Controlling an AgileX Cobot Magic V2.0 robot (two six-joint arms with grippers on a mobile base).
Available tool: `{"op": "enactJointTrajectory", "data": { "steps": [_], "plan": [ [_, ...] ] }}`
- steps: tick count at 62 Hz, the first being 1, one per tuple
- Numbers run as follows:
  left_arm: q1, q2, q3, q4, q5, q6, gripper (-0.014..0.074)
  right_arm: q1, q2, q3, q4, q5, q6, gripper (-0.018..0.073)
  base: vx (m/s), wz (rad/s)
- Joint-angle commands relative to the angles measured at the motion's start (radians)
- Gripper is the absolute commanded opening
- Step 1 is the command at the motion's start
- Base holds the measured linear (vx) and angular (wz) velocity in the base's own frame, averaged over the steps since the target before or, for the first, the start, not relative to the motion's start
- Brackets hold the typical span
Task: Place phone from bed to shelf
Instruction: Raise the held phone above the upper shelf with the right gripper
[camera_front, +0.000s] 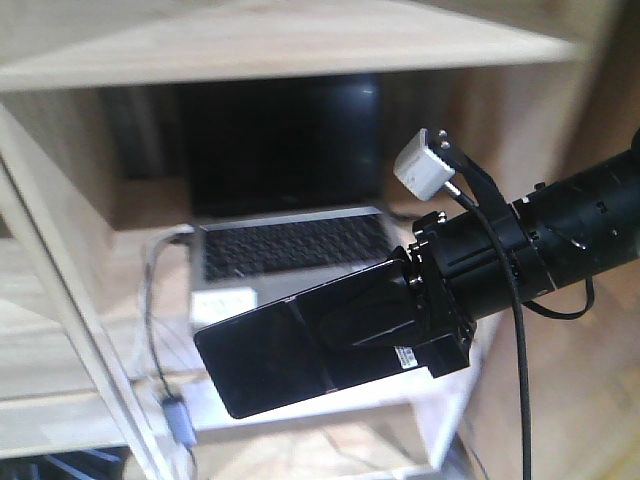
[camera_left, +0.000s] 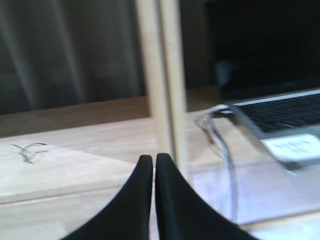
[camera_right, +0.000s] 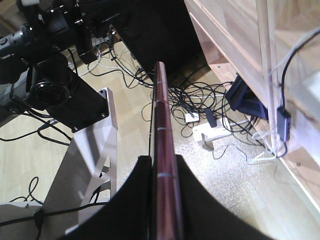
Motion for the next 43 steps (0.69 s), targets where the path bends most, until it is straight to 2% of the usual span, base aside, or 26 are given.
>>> {"op": "enactJointTrajectory", "data": {
  "steps": [1, 16, 43],
  "plan": [
    [0.000, -0.011, -0.026, -0.005, -0.071, -0.004, 0.0001, 0.000, -0.034, -0.024, 0.081, 0.076, -0.004, -0.0001, 0.29, 0.34],
    [0.000, -0.011, -0.026, -0.005, -0.071, -0.004, 0.0001, 0.000, -0.034, -0.024, 0.081, 0.076, -0.004, -0.0001, 0.24, 0.22],
    [0.000, -0.011, -0.026, -0.005, -0.071, -0.004, 0.0001, 0.000, -0.034, -0.024, 0.081, 0.076, -0.004, -0.0001, 0.12, 0.06]
  ]
}}
